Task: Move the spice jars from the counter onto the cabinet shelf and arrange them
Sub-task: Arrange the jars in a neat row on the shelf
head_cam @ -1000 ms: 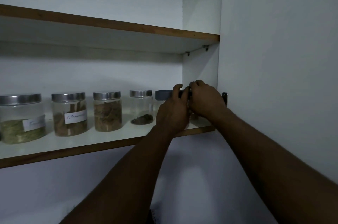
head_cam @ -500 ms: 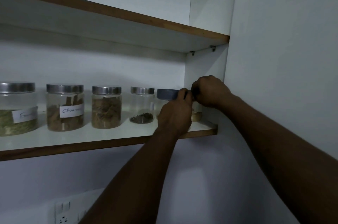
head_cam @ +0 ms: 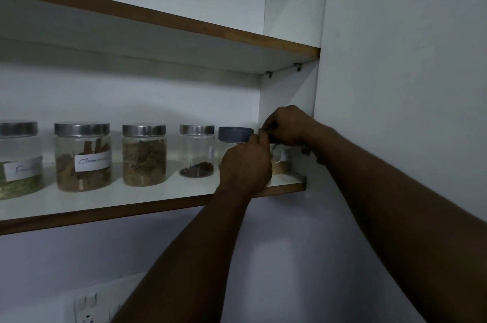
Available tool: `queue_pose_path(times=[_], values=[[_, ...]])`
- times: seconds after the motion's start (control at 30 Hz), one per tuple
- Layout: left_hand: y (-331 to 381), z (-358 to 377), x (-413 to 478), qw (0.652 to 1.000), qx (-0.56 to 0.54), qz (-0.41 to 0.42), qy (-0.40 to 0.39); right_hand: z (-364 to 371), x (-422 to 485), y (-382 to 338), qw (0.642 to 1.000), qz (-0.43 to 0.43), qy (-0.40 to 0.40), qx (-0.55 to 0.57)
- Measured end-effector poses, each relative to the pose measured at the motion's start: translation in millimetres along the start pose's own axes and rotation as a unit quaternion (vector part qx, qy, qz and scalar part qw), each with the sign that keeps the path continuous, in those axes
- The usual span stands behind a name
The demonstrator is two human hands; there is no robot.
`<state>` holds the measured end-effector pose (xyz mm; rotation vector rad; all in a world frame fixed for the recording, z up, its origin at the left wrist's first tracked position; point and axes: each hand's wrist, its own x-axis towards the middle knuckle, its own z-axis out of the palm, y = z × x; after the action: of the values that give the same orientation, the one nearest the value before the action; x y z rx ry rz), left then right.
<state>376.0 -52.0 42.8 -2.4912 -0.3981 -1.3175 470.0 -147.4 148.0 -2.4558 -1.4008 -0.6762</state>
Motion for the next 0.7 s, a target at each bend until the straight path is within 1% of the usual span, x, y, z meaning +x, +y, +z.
queue_pose_path(times=[0.13,0.23,0.37,0.47,0.6,0.63,0.7], values=[[-2,5,-1,0.999,0.028,0.008,-0.032,5,6,-2,1.000,0.014,0.003,0.020],[-5,7,1,0.999,0.007,-0.001,-0.044,8,10,-4,0.999,0.023,0.017,0.028],[-6,11,4,0.998,-0.021,-0.019,-0.052,2,12,-4,1.000,0.018,0.002,0.022],[-7,14,5,0.998,-0.034,-0.023,-0.054,-9,13,-4,1.000,0.013,-0.012,-0.019],[-10,16,5,0.997,-0.038,-0.008,-0.068,-16,14,-5,0.991,0.014,-0.107,-0.085],[-11,16,5,0.997,-0.037,-0.002,-0.074,-15,14,-5,0.989,0.009,-0.113,-0.097],[-11,17,5,0.996,-0.042,0.003,-0.083,-11,13,-5,0.988,-0.005,-0.094,-0.125]])
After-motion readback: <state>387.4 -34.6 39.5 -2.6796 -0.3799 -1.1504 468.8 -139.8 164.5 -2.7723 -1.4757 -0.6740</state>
